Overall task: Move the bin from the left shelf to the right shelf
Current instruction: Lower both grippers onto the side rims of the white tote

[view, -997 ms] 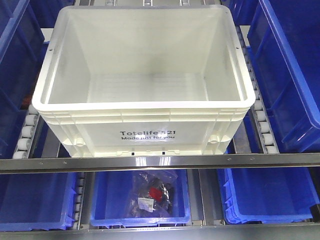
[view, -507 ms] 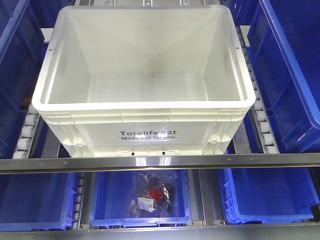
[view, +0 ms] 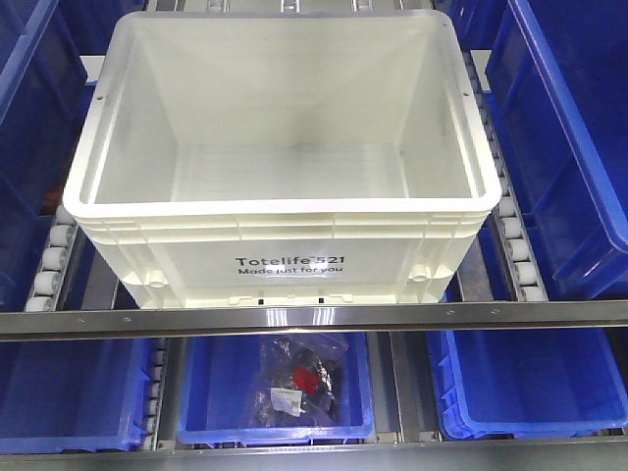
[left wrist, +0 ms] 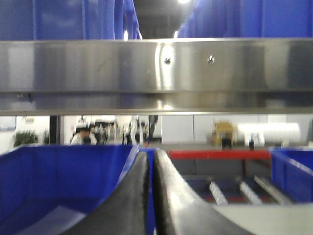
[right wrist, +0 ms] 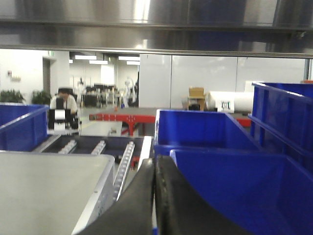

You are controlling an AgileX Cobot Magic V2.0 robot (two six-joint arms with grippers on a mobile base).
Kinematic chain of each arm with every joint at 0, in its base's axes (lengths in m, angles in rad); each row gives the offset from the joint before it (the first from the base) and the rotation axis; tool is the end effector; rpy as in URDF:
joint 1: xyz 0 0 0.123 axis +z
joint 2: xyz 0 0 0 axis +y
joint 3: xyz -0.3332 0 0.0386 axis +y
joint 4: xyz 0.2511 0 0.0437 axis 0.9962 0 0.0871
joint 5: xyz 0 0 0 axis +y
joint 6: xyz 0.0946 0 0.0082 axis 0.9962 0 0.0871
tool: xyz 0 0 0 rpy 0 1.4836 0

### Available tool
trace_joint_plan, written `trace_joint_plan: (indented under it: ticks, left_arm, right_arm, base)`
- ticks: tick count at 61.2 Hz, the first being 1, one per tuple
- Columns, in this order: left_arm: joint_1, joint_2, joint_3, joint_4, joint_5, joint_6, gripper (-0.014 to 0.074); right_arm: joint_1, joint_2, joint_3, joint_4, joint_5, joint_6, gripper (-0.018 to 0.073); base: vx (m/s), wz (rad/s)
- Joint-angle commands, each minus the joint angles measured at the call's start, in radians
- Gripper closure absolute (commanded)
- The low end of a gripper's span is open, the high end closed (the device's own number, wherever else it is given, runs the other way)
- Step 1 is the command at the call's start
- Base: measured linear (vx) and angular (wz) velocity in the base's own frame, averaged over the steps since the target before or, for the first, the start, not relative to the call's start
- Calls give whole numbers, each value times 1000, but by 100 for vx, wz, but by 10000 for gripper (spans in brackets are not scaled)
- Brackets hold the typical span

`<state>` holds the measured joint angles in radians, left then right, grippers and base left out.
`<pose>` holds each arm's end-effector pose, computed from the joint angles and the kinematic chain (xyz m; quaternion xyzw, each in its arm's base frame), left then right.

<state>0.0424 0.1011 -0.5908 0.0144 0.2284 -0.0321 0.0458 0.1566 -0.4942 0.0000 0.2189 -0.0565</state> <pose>-0.0373 -0.0013 0.3841 -0.0187 0.5735 0.0109 0.8189 -0.0077 -0.0004 0.3568 -0.0322 0.6299 -0.0042 0.7760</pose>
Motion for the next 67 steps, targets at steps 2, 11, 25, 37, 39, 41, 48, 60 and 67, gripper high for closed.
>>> trace_joint_plan:
  ticks: [2,11,25,37,39,41,48,60,67]
  left_arm:
    - [1,119,-113,13,101,18,595]
    - [1,235,-144,6,251,20,595]
    - [1,331,-107,-25,393,18,595]
    - [1,354,-81,-26,405,12,544]
    - [1,354,-81,-24,405,12,511]
    - [1,353,-81,-24,405,12,469]
    - [1,353,-81,-24,403,12,255]
    - [1,359,-107,-26,406,21,-36]
    - [-3,396,-168,-61,444,46,-66]
  right_arm:
    - [-1,106,-99,0,39,-17,567]
    - [-1,217,-122,14,138,-17,567]
    - [-1,371,-122,18,280,-17,567]
    - [-1,478,-122,17,296,-17,516]
    - [-1,491,-122,19,296,-17,484]
    - [-1,503,-122,21,296,-18,441]
    - [-1,523,-122,29,296,-19,211]
    - [-1,527,-176,24,349,-33,-142]
    - [0,564,-258,40,438,-55,-169]
  base:
    - [0,0]
    - [0,0]
    - [0,0]
    - [0,0]
    - [0,0]
    - [0,0]
    - [0,0]
    - [0,0]
    - [0,0]
